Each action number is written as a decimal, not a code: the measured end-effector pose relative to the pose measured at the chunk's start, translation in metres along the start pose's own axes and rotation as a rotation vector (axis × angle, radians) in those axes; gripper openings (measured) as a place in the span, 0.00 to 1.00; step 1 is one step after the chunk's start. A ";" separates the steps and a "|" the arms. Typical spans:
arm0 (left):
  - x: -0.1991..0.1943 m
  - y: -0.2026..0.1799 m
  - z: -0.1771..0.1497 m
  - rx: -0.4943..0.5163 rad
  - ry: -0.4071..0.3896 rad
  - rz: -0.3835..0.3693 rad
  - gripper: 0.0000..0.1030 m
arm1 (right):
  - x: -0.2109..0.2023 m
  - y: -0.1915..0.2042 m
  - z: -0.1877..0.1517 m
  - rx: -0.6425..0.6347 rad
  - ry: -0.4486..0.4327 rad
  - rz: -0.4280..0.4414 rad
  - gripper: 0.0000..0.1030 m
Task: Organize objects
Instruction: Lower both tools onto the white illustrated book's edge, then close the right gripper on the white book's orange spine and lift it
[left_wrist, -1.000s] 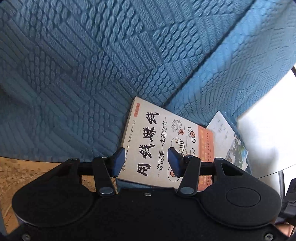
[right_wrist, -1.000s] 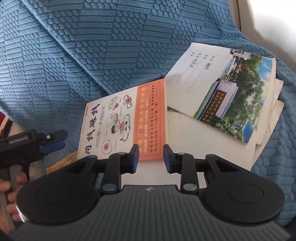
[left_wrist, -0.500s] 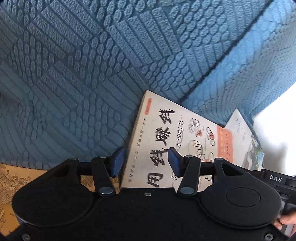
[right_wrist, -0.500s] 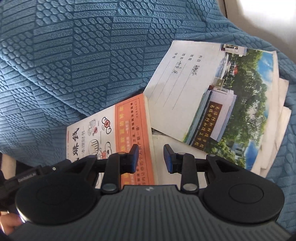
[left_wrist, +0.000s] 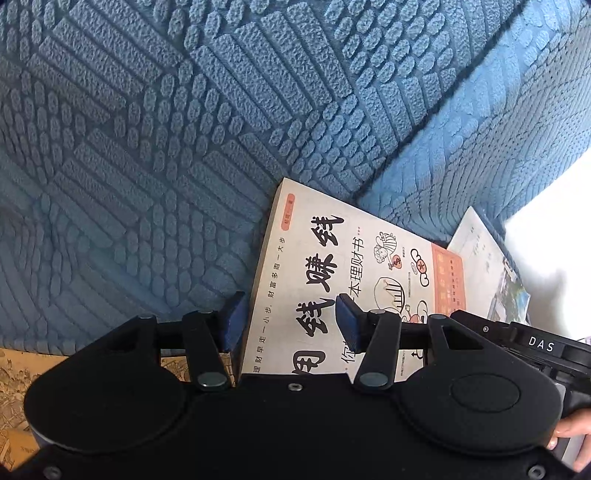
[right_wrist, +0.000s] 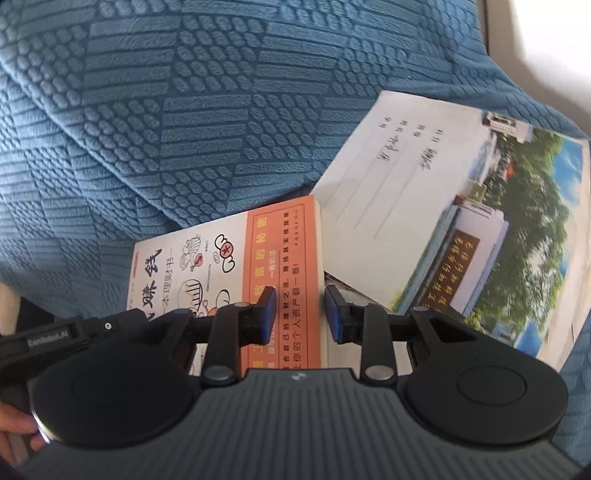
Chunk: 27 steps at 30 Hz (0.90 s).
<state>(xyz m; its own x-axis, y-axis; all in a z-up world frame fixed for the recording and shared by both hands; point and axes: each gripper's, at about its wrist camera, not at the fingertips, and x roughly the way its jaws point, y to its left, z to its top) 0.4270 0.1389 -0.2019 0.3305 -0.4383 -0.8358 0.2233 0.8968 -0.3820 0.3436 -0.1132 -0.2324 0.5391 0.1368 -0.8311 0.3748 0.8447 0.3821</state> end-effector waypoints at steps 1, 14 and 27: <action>0.000 0.000 0.000 -0.004 -0.001 -0.001 0.47 | 0.000 0.000 0.001 -0.002 0.002 0.006 0.35; 0.002 -0.015 -0.007 0.034 -0.039 0.085 0.40 | 0.004 0.033 -0.009 -0.239 -0.023 -0.057 0.53; -0.016 -0.005 -0.005 -0.046 -0.040 0.060 0.28 | -0.028 0.007 -0.003 -0.117 -0.115 0.089 0.27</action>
<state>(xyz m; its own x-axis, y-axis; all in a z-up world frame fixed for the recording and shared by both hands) 0.4164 0.1418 -0.1884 0.3785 -0.3854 -0.8416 0.1598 0.9228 -0.3507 0.3290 -0.1095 -0.2071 0.6516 0.1588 -0.7417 0.2355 0.8872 0.3969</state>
